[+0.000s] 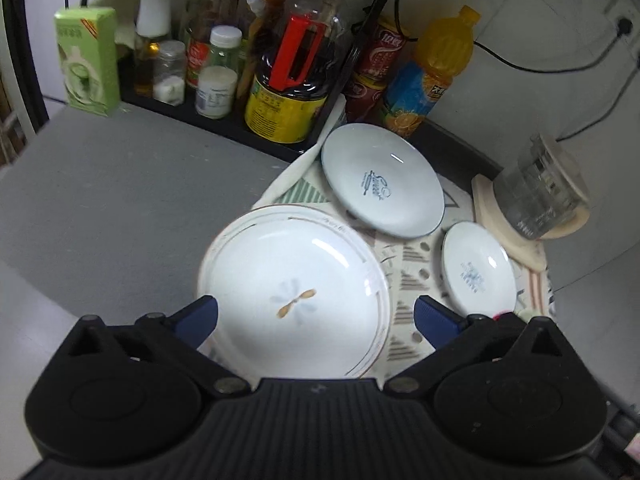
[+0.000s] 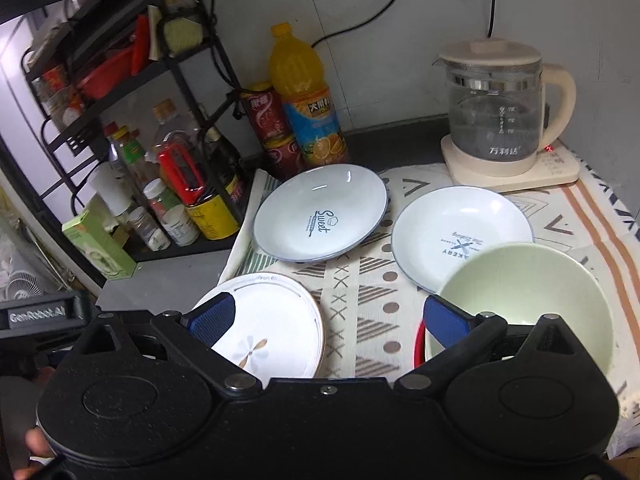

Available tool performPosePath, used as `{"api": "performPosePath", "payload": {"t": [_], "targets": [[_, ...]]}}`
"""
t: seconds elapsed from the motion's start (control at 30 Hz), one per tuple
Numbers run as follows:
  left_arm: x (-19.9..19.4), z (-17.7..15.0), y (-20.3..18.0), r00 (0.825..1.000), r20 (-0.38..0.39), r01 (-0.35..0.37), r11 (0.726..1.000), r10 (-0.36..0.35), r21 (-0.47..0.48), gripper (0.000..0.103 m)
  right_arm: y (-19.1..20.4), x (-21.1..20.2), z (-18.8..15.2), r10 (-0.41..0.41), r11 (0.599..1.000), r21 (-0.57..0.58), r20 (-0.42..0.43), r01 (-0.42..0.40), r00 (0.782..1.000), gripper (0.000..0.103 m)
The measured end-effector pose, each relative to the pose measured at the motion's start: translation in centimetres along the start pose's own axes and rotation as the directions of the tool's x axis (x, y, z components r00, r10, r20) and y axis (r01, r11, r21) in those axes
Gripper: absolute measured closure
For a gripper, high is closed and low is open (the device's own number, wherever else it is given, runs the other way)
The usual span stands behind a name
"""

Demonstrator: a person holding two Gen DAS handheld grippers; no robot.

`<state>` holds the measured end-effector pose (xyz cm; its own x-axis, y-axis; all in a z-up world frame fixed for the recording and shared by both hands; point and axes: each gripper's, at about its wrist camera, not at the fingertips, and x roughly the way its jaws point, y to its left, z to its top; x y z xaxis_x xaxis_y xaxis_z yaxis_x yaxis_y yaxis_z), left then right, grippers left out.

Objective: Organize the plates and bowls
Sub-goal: 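Move both grippers toward the white plate printed 'Sweet', then close both grippers on the rim of the 'Sweet' plate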

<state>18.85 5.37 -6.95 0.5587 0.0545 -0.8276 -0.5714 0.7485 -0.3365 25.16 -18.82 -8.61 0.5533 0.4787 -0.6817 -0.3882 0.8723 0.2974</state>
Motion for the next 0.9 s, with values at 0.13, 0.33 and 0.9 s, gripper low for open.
{"api": "performPosePath", "payload": {"t": [0.13, 0.33, 0.9], "targets": [[1.9, 2.2, -0.6, 1.0, -0.024, -0.004, 1.0, 0.004, -0.014, 0.0, -0.6, 2.6, 1.8, 0.02, 0.999, 0.032, -0.035, -0.019, 0.999, 0.017], [4.7, 5.5, -0.9, 1.0, -0.022, 0.018, 0.998, -0.02, -0.052, 0.0, -1.4, 6.4, 4.5, 0.015, 0.996, 0.094, -0.08, -0.007, 0.997, 0.027], [15.2, 9.5, -0.9, 0.996, -0.067, 0.039, 0.974, -0.055, -0.222, 0.011, -3.3, 16.9, 7.3, 0.081, 0.975, 0.22, -0.262, -0.022, 0.962, 0.044]]}}
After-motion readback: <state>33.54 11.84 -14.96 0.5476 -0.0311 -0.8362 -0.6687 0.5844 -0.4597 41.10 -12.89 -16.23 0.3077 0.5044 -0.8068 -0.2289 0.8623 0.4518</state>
